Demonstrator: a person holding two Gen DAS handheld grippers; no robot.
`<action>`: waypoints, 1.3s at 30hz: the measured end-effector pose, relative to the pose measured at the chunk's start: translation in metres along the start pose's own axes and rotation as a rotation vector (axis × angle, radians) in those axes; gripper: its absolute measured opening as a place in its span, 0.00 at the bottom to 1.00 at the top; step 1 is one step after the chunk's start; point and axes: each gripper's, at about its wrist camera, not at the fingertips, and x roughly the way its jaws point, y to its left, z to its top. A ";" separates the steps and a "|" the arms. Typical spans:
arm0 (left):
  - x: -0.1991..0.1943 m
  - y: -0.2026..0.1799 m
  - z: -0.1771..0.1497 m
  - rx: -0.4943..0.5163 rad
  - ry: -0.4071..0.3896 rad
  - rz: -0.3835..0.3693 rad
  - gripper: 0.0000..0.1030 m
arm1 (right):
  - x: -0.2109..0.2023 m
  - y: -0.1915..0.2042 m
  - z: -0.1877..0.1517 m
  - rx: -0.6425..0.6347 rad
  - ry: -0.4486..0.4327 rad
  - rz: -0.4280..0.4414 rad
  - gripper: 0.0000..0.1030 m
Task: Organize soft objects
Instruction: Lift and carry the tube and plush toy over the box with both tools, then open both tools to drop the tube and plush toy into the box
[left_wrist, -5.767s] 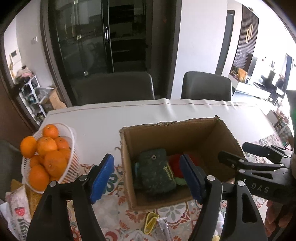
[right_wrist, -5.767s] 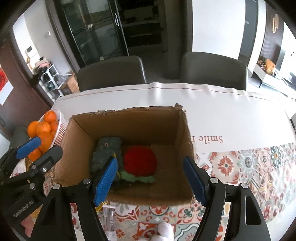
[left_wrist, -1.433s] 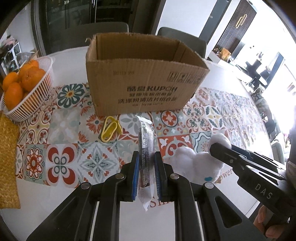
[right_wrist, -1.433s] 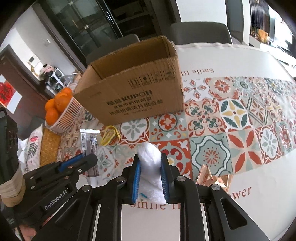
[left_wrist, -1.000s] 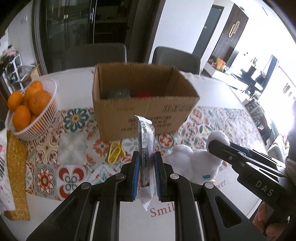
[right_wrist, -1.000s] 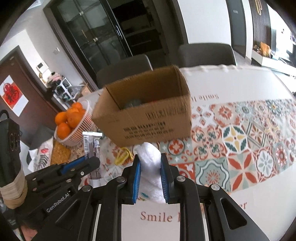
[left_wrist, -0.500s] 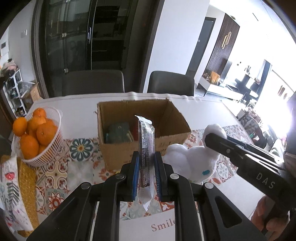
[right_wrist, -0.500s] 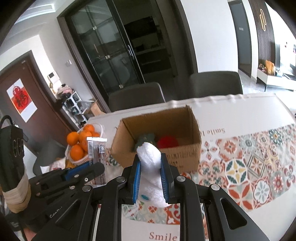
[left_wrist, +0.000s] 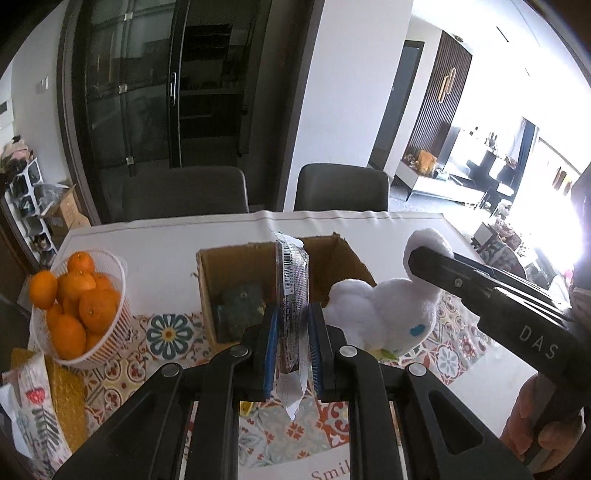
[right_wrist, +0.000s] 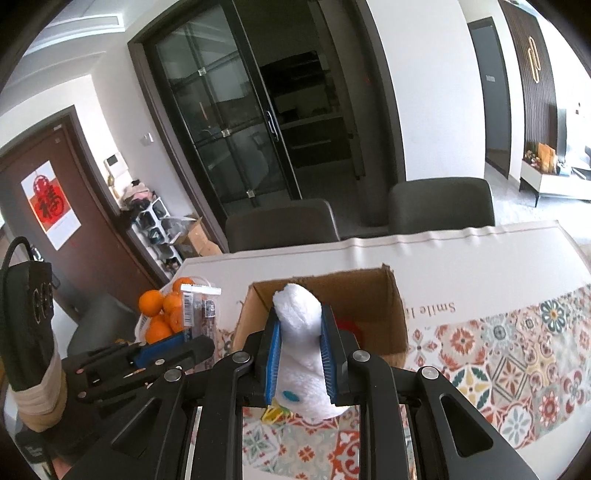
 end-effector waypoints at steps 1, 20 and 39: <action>0.002 0.001 0.003 0.000 0.000 0.003 0.16 | 0.001 0.000 0.003 -0.002 -0.002 0.001 0.21; 0.069 0.022 0.036 -0.009 0.057 0.025 0.16 | 0.060 -0.006 0.034 -0.046 0.063 -0.039 0.21; 0.165 0.047 0.015 -0.043 0.281 0.053 0.39 | 0.164 -0.037 0.012 -0.006 0.321 -0.007 0.25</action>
